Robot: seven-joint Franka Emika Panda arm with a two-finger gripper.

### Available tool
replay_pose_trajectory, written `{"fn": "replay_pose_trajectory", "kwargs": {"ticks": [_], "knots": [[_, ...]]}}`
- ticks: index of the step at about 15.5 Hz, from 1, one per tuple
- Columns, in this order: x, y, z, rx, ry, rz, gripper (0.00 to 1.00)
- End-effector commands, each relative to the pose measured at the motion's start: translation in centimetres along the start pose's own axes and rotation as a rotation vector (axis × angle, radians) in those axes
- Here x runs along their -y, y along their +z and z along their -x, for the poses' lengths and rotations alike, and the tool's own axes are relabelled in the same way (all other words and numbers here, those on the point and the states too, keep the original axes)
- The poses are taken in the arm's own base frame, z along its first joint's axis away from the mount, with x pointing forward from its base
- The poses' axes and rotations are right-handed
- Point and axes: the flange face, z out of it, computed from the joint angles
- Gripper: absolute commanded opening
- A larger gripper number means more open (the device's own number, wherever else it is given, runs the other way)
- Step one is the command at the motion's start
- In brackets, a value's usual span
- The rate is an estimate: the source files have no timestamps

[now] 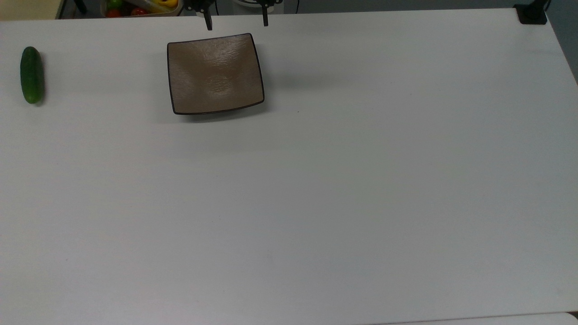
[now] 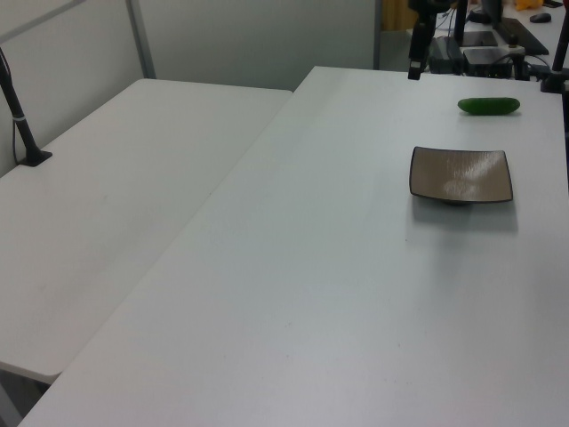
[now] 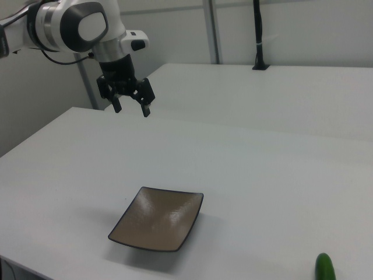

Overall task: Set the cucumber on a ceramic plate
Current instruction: 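Move the open gripper from above the plate toward the green cucumber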

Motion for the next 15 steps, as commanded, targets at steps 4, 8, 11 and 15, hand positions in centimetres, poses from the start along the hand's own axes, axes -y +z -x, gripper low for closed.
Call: {"fn": "replay_pose_trajectory", "kwargs": {"ticks": [4,8,11,15], "knots": [[-0.06,-0.73,0.72,-0.014,-0.018,-0.013,1.0],[-0.06,-0.73,0.72,-0.014,-0.018,-0.013,1.0],[-0.23,-0.74,0.73,-0.014,-0.019,-0.013,1.0],[-0.85,-0.83,1.48,0.021,-0.11,-0.015,1.0]]}}
